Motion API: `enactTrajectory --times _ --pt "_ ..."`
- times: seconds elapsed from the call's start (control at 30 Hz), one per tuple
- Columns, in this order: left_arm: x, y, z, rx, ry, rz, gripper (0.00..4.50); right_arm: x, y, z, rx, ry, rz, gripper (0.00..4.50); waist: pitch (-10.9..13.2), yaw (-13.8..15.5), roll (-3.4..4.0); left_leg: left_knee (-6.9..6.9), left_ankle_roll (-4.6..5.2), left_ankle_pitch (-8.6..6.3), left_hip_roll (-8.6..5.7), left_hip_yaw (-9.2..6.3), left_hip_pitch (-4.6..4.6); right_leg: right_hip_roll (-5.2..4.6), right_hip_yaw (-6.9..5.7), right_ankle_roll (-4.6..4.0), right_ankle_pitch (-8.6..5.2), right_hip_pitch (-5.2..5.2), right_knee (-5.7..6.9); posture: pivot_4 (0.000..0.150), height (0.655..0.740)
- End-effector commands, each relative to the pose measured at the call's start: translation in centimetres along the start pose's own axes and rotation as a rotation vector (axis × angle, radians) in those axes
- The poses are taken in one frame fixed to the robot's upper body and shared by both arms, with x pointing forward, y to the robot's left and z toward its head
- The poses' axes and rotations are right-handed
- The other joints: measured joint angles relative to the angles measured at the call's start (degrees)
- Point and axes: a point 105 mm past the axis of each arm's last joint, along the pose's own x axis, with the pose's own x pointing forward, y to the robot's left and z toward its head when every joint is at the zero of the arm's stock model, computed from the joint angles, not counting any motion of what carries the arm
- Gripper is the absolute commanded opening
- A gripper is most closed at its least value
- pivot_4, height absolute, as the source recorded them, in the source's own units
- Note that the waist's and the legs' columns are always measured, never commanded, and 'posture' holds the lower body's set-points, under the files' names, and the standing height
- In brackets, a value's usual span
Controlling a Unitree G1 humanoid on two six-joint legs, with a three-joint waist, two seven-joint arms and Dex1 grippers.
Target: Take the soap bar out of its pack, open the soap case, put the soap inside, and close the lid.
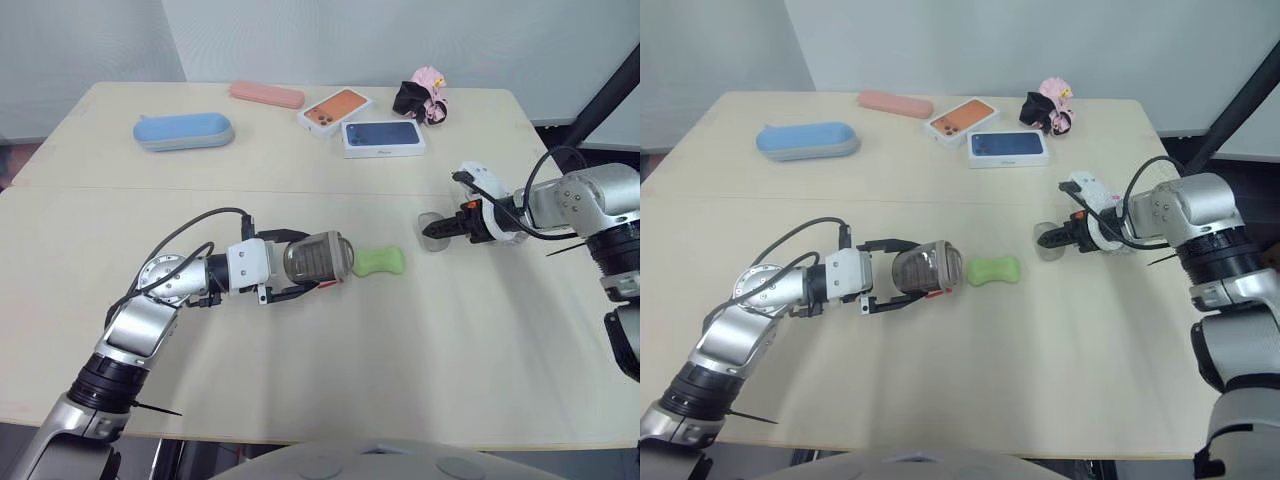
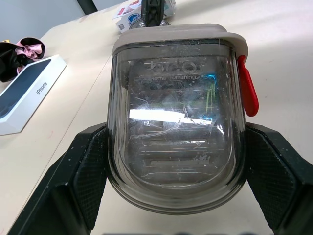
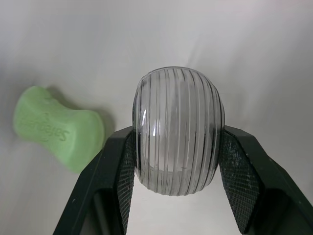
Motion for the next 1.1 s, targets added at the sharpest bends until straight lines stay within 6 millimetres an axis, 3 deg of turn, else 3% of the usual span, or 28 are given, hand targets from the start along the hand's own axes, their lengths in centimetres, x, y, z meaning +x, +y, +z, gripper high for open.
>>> enactTrajectory --times 0.03,0.27,0.3,0.5,0.63,0.8,0.9,1.03,1.1 --pt "-0.6 0.6 0.6 0.038 0.002 0.028 3.48 -0.3 -0.4 0.8 -0.02 -0.02 -0.031 2.04 0.0 0.0 0.0 0.0 0.0 0.0 0.0 0.0 0.0 0.0 0.0 0.0 0.0 0.0 0.0 0.15 0.74" --pt "-0.6 0.5 0.4 0.035 0.008 0.032 3.48 0.0 -0.6 0.9 -0.002 -0.028 -0.033 2.04 -0.02 -0.16 0.02 0.02 0.0 0.0 0.01 0.01 0.06 0.01 0.02 0.0 0.0 0.01 0.07 0.15 0.74" --pt "-0.6 0.5 0.4 0.035 0.008 0.031 3.48 0.0 -0.5 1.0 0.002 -0.033 -0.031 2.83 -0.02 -0.16 0.02 0.03 0.0 0.0 0.01 0.01 0.07 0.01 0.02 0.0 0.0 0.01 0.09 0.15 0.74" --pt "-0.6 0.6 0.3 0.035 0.01 0.028 3.48 -0.3 -0.3 1.4 -0.003 -0.053 -0.019 4.44 -0.02 -0.06 0.03 0.05 0.01 0.01 0.01 0.01 0.07 0.02 0.02 0.0 0.0 0.01 0.1 0.15 0.74" --pt "-0.7 0.7 0.2 0.035 0.017 0.025 3.48 -0.7 -0.1 1.9 -0.031 -0.092 -0.005 4.44 -0.02 -0.02 0.03 0.05 0.01 0.01 0.01 0.01 0.07 0.02 0.02 0.0 0.0 0.01 0.1 0.15 0.74" --pt "-1.1 1.7 -0.1 0.039 0.034 0.033 3.48 -2.2 2.1 4.2 -0.258 -0.309 0.137 4.44 -0.03 -0.05 0.04 0.05 0.01 0.01 0.03 0.02 0.08 0.01 0.02 0.0 0.0 0.0 0.12 0.15 0.74" --pt "-1.5 2.7 -0.4 0.019 0.052 0.049 3.48 -3.3 4.2 2.6 -0.537 -0.393 0.3 4.44 -0.04 0.16 0.02 0.06 0.02 0.01 0.04 0.01 0.08 -0.01 -0.02 0.0 0.0 0.0 0.11 0.15 0.74" --pt "-1.8 3.2 -0.7 -0.01 0.079 0.032 3.48 -3.6 5.1 0.2 -0.674 -0.48 0.426 4.44 -0.06 0.05 0.01 0.1 0.04 0.0 0.07 0.03 -0.06 -0.1 -0.04 0.0 0.0 0.0 0.1 0.15 0.74" --pt "-1.9 3.1 -1.0 -0.034 0.101 0.006 3.48 -3.3 5.5 -2.2 -0.799 -0.492 0.495 4.44 -0.07 -0.23 0.01 0.13 0.07 0.02 0.07 0.06 -0.05 -0.31 -0.05 -0.01 0.0 -0.04 0.13 0.15 0.74"
